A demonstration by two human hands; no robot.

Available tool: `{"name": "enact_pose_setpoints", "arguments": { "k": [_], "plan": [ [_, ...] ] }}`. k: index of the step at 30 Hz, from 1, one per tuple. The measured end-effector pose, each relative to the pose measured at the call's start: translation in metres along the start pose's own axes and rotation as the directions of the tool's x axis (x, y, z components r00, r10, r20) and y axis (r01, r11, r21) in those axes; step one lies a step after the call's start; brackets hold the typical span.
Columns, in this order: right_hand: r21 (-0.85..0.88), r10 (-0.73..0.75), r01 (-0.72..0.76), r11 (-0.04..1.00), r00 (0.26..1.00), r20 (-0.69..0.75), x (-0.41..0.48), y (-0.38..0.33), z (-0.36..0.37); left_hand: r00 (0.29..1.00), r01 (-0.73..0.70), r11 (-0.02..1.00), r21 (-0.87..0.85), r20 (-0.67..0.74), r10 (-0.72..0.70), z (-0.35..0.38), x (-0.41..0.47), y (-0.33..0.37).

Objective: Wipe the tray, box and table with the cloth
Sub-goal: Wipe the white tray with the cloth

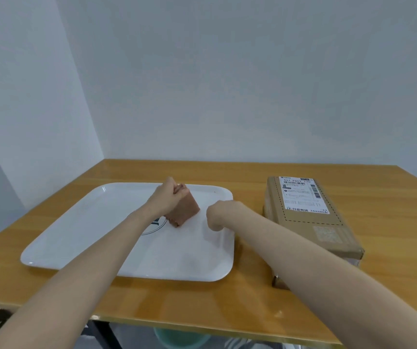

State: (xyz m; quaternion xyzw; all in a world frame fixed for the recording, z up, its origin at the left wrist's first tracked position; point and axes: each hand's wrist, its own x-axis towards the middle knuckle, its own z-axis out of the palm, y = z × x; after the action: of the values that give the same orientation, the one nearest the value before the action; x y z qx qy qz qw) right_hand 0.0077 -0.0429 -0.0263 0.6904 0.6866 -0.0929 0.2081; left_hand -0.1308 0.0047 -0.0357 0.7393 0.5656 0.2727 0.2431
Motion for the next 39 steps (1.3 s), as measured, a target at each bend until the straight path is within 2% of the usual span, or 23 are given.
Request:
{"name": "enact_pose_setpoints", "arguments": {
  "k": [3,5,8,13,15,18,22,25,29,33,39],
  "plan": [
    [0.086,0.212,-0.209,0.974,0.977,-0.031,0.014,-0.005,0.016,0.944,-0.046,0.999,0.015,0.327,0.038,-0.005,-0.012,0.001],
    [0.270,0.249,-0.204,0.941,0.957,-0.146,0.017,-0.008,0.028,0.888,-0.095,0.983,0.158,0.460,0.012,-0.007,-0.018,-0.003],
    [0.509,0.261,-0.112,0.853,0.937,-0.231,0.020,-0.009,0.043,0.872,-0.226,0.912,0.343,0.487,0.033,0.005,-0.018,-0.008],
    [0.576,0.276,-0.043,0.816,0.905,-0.324,0.025,-0.009,0.056,0.899,-0.310,0.792,0.525,0.432,0.066,0.021,-0.007,-0.003],
    [0.543,0.282,-0.039,0.839,0.884,-0.373,0.028,-0.009,0.062,0.908,-0.319,0.832,0.454,0.399,0.131,0.025,0.001,-0.002],
    [0.498,0.308,-0.049,0.866,0.836,-0.454,0.034,-0.005,0.065,0.915,-0.261,0.943,0.208,0.366,0.172,0.037,0.023,-0.005],
    [0.541,0.329,-0.017,0.841,0.810,-0.485,0.039,0.000,0.062,0.924,-0.239,0.970,0.043,0.317,0.213,0.055,0.050,-0.003],
    [0.567,0.338,0.012,0.824,0.793,-0.507,0.042,0.001,0.063,0.936,-0.169,0.984,-0.048,0.304,0.176,0.063,0.061,0.000],
    [0.628,0.365,0.039,0.777,0.785,-0.500,0.041,0.001,0.062,0.922,-0.094,0.987,-0.127,0.363,0.134,0.061,0.065,0.004],
    [0.728,0.412,0.060,0.683,0.791,-0.452,0.034,0.001,0.061,0.914,-0.050,0.989,-0.136,0.392,0.100,0.056,0.063,0.010],
    [0.732,0.417,0.069,0.677,0.784,-0.460,0.028,-0.001,0.060,0.913,0.023,0.980,-0.196,0.403,0.059,0.064,0.063,0.022]
  ]
}}
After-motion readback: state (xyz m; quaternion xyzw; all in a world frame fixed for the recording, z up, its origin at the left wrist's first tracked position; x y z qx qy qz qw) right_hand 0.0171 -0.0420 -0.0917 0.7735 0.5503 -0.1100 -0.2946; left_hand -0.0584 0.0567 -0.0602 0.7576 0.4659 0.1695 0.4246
